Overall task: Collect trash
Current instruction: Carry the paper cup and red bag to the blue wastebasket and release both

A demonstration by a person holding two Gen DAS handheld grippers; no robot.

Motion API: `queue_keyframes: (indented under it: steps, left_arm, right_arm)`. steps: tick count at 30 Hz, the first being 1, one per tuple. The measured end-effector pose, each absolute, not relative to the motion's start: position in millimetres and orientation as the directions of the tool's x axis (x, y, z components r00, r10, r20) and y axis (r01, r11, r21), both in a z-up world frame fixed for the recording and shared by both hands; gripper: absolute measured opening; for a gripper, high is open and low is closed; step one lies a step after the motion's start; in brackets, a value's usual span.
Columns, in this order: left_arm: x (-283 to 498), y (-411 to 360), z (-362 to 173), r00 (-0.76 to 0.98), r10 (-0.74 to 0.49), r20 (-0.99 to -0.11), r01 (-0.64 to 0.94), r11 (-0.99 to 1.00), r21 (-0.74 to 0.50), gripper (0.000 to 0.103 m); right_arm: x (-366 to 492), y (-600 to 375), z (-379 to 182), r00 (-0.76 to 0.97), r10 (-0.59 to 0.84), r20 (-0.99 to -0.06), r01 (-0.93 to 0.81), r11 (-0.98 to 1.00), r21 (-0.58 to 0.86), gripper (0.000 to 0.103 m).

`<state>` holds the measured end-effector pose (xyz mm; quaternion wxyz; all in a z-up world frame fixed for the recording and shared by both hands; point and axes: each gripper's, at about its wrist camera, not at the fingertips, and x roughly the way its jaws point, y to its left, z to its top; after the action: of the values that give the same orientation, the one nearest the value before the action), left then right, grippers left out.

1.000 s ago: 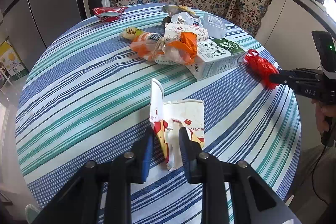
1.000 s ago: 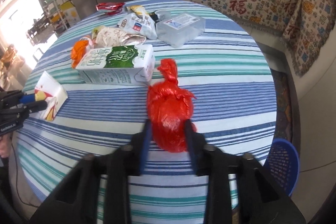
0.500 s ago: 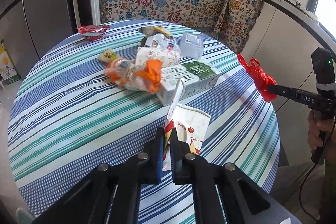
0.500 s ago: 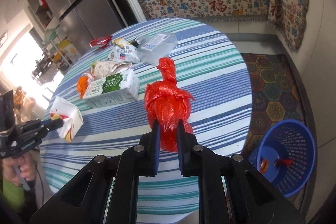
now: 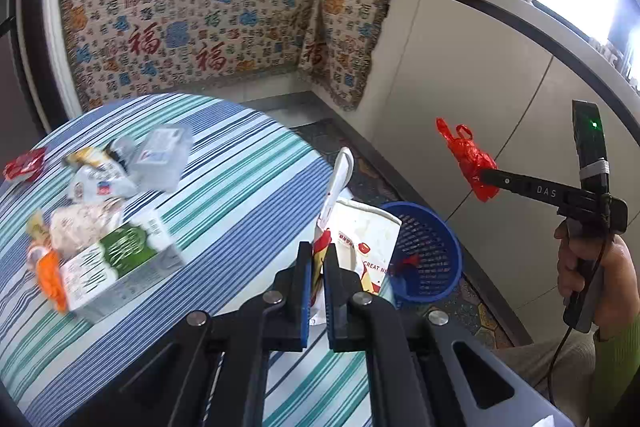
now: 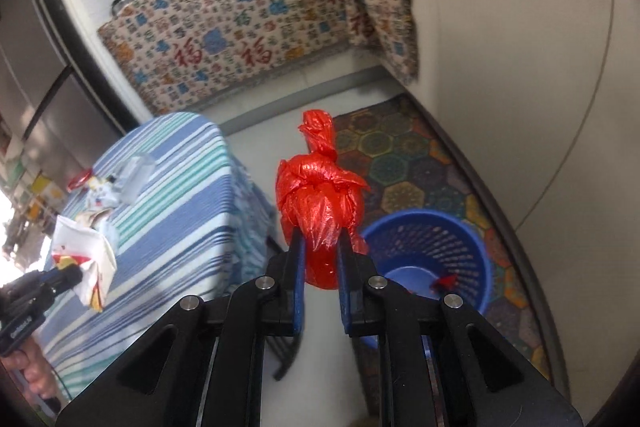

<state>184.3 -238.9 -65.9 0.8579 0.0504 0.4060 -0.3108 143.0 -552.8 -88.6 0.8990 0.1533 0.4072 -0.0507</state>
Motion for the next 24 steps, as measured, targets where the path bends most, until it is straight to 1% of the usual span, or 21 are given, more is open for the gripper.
queue_keyframes:
  steps: [2,6,13,16,24]
  left_arm:
    - [184.0,-271.3,-66.4,0.462,-0.508,-0.727,0.608,0.778,-0.157,0.005]
    - [183.9,-330.5,-76.1,0.425,-0.535,-0.73,0.654,0.739,-0.161,0.005]
    - [197.8,-401.8,-115.5,0.339,-0.559,-0.757,0.683,0.699,-0.21,0.005]
    - [206.3,-420.4,-134.7,0.308,-0.557,-0.771,0.688,0.69,-0.224,0.005]
    - [214.7,-463.5,-167.8,0.275,-0.531,-0.802,0.713,0.672,-0.2,0.005]
  right_arm:
    - [143.2,-573.9,-93.5,0.639,-0.01,-0.769,0.264,0.942,0.206,0.013]
    - [152.2,-610.5,-109.3,0.585,-0.051,-0.809,0.322,0.931,0.174,0.013]
    - [148.0,-652.3,-152.8,0.55,0.009,-0.835,0.354,0.903,0.243,0.013]
    - [146.6,-662.8,-159.2,0.545,0.021,-0.838,0.351,0.902,0.25,0.013]
    - [145.5,-677.7,-167.5,0.539,0.028,-0.842,0.368,0.891,0.265,0.013]
